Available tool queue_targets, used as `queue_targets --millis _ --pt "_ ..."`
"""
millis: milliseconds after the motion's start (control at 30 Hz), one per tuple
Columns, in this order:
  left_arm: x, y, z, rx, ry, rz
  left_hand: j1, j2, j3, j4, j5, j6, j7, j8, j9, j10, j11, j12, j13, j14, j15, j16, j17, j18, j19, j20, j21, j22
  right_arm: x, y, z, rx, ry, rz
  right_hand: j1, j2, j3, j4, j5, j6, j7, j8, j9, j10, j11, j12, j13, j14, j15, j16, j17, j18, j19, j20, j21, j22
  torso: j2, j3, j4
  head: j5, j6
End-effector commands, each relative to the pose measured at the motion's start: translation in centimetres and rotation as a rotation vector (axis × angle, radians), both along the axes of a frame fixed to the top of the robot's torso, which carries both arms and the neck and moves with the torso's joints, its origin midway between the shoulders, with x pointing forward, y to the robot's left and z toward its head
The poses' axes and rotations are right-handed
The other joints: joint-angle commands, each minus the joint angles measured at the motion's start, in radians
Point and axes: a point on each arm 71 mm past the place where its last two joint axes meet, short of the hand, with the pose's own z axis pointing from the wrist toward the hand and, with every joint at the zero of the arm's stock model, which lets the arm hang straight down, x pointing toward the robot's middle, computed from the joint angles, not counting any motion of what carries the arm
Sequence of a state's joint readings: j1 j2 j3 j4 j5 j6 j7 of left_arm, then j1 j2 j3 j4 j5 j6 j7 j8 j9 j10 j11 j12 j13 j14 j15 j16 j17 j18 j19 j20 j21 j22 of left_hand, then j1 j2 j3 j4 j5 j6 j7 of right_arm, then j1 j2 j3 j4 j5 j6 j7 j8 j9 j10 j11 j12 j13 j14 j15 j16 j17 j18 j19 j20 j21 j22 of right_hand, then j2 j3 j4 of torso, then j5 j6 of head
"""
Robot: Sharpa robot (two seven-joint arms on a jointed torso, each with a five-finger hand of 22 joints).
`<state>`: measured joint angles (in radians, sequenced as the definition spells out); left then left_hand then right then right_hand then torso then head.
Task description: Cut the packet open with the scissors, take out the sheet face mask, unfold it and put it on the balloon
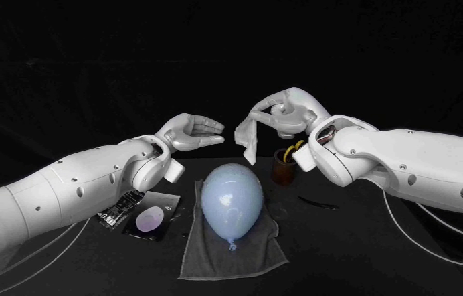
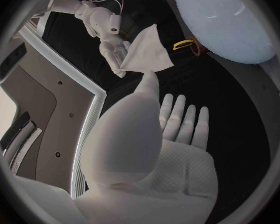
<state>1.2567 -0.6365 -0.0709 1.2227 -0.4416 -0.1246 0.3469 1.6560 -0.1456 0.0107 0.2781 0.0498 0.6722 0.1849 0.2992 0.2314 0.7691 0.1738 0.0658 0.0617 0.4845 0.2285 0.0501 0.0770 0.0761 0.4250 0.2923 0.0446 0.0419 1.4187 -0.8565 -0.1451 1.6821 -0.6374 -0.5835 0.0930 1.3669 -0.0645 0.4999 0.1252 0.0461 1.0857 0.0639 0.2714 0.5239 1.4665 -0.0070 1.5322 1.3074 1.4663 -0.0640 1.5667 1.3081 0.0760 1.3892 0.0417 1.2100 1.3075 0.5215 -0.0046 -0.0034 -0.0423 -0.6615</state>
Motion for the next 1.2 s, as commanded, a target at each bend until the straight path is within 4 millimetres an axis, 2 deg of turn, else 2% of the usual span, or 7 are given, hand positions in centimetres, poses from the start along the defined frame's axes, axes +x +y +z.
queue_targets --millis 33,333,600,733,867,1000,1200 --pt "-0.7 -1.3 1.1 -0.056 -0.115 -0.054 0.007 -0.015 -0.004 0.012 -0.001 -0.021 0.012 -0.014 -0.005 -0.068 -0.014 -0.009 -0.004 -0.042 -0.001 -0.007 -0.007 -0.012 -0.033 0.000 -0.006 -0.002 -0.2 0.6 -0.1 -0.016 0.024 0.056 -0.004 0.004 0.052 -0.047 0.003 0.006 0.002 0.009 0.055 0.091 -0.004 0.003 0.242 0.105 -0.007 0.004 0.263 0.004 0.006 -0.002 0.001 0.064 0.000 0.0004 0.0002 -0.002 0.000" --pt "-1.9 -3.6 1.5 -0.078 -0.129 -0.139 0.002 -0.030 -0.027 0.016 -0.001 -0.070 0.008 -0.045 -0.019 -0.158 -0.020 -0.012 -0.008 -0.081 -0.003 -0.007 -0.013 -0.011 -0.071 0.000 -0.007 -0.004 -0.5 1.3 -0.1 -0.016 0.030 0.077 -0.006 0.004 0.054 -0.049 0.003 0.005 0.002 0.010 0.056 0.092 -0.003 0.005 0.243 0.105 -0.006 0.004 0.263 0.004 0.006 -0.002 0.001 0.065 -0.001 0.0007 0.0010 0.000 0.000" --pt "-2.7 -4.7 1.6 -0.101 -0.113 -0.203 0.000 0.007 -0.028 0.011 -0.001 0.019 0.017 -0.009 0.008 -0.090 -0.004 0.003 -0.001 -0.002 -0.006 0.014 0.002 -0.003 -0.045 -0.001 -0.001 0.001 -0.4 1.6 -0.2 -0.017 0.038 0.084 -0.006 0.004 0.054 -0.050 0.003 0.005 0.002 0.010 0.057 0.092 -0.003 0.005 0.243 0.105 -0.006 0.004 0.263 0.004 0.006 -0.002 0.001 0.065 0.000 -0.0008 0.0005 0.000 0.002" --pt "-2.9 -4.9 1.7 -0.114 -0.100 -0.225 0.011 0.040 -0.022 0.004 -0.002 0.071 0.032 0.011 0.018 0.047 0.026 0.032 0.010 0.140 -0.026 0.051 0.028 0.017 0.031 -0.002 0.015 0.008 -0.2 1.6 -0.3 -0.020 0.040 0.080 -0.006 0.004 0.054 -0.050 0.003 0.005 0.002 0.010 0.057 0.092 -0.003 0.005 0.243 0.105 -0.006 0.004 0.263 0.004 0.006 -0.002 0.001 0.065 0.000 -0.0006 0.0016 0.000 0.000" --pt "-3.0 -4.7 1.7 -0.138 -0.078 -0.228 0.024 0.078 -0.011 0.002 -0.001 0.128 0.023 0.030 0.026 0.122 0.041 0.056 0.012 0.288 -0.030 0.090 0.054 0.037 0.114 -0.001 0.029 0.015 0.0 1.6 -0.4 -0.022 0.043 0.074 -0.007 0.003 0.055 -0.050 0.003 0.005 0.002 0.011 0.057 0.092 -0.003 0.004 0.243 0.105 -0.006 0.004 0.263 0.004 0.006 -0.002 0.001 0.065 -0.001 -0.0003 0.0018 -0.002 -0.003" --pt "-2.9 -4.4 1.7 -0.172 -0.044 -0.221 0.013 0.151 0.016 0.013 -0.001 0.193 0.020 0.041 0.026 0.197 0.009 0.069 0.009 0.354 -0.057 0.117 0.068 0.054 0.257 -0.001 0.058 0.028 0.3 1.5 -0.6 -0.027 0.048 0.067 -0.007 0.003 0.055 -0.050 0.003 0.005 0.002 0.011 0.057 0.092 -0.003 0.004 0.243 0.105 -0.006 0.004 0.263 0.004 0.006 -0.002 0.001 0.065 -0.001 -0.0002 0.0010 -0.001 -0.005" --pt "-2.7 -3.9 1.6 -0.192 -0.013 -0.211 -0.016 0.200 0.038 0.013 -0.001 0.232 0.010 0.037 0.023 0.239 -0.005 0.059 0.003 0.387 -0.070 0.125 0.075 0.074 0.341 -0.002 0.075 0.031 0.5 1.3 -0.7 -0.032 0.050 0.060 -0.007 0.003 0.056 -0.051 0.003 0.004 0.002 0.011 0.058 0.091 -0.003 0.004 0.242 0.105 -0.006 0.004 0.263 0.004 0.006 -0.002 0.001 0.065 0.000 -0.0004 0.0012 -0.001 -0.008"
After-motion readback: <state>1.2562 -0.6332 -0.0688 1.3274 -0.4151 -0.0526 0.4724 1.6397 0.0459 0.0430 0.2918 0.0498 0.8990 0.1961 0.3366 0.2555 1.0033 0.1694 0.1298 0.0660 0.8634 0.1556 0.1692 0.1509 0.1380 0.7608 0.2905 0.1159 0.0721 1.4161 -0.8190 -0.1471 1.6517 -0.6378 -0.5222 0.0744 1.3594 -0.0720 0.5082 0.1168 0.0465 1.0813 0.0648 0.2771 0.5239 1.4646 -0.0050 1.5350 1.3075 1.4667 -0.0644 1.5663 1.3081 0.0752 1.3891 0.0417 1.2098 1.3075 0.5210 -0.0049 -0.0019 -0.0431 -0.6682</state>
